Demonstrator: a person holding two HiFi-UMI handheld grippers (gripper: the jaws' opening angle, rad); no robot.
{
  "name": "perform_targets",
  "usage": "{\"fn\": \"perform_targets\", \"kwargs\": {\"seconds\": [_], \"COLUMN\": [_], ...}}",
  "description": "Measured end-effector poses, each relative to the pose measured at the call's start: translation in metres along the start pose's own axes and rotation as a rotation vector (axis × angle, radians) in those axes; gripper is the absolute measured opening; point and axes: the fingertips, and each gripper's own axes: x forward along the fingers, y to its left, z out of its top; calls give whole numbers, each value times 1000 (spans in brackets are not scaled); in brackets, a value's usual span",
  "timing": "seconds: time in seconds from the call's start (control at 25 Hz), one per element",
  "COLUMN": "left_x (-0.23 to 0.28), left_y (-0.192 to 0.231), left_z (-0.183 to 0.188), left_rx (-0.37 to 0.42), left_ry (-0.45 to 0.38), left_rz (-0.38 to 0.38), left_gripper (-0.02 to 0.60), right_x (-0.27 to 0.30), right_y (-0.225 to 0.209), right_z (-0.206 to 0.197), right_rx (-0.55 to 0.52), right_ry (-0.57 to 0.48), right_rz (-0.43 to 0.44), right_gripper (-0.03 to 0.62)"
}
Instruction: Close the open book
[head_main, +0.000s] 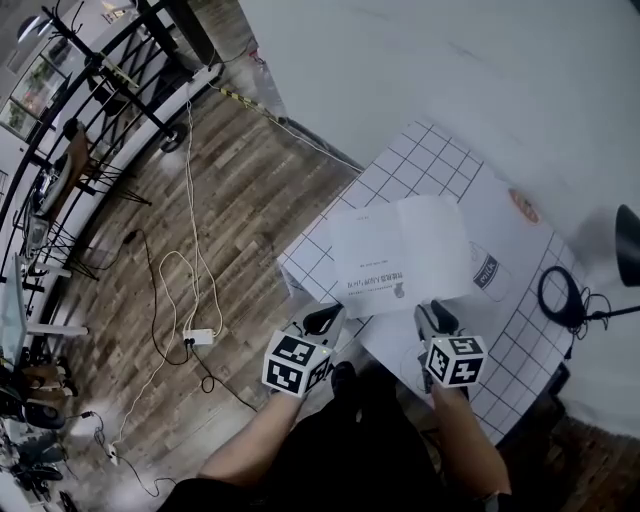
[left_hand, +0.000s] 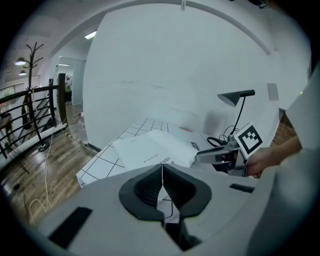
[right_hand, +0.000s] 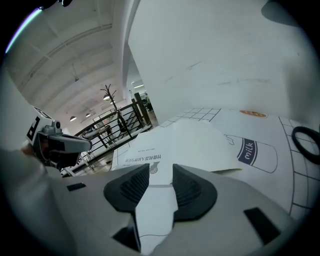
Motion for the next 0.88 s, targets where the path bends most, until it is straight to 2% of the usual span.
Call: {"fn": "perform_targets", "kwargs": {"seconds": [0.08,0.24,0.32,0.44,0.6,0.8,0.84,0.88], "left_x": [3,7,10,12,13,11,10,9], "left_y": [-4,-9,-9,-9,-9,-11,-11,-9], "left_z": [1,0,-4,-11,-20,-24,-26,-28], "left_rx": [4,19,25,24,22,31,32,32], "left_ry": [2,19,31,48,68,79,80,82], "left_rz": [-9,-19,-20,-17,-16,-13,-12,-10], "left_gripper": [12,12,12,12,12,12,12,12], "right_x": [-6,-17,-16,-4,11,17,17,15], "right_y": [-6,-38,-54,-57,-51,-72,-74,-75], "right_z": [0,-3,-6,-13,-15,4,7,9], "right_rx": [32,172,247,315,313,354,359,354], "right_ry": [-20,-114,-133,-117,-111,-168,-174,-180], "right_rz": [-10,-77,-90,-36,4,-32,-42,-53], "right_gripper": [158,236,255,259,259,259,252,213]}}
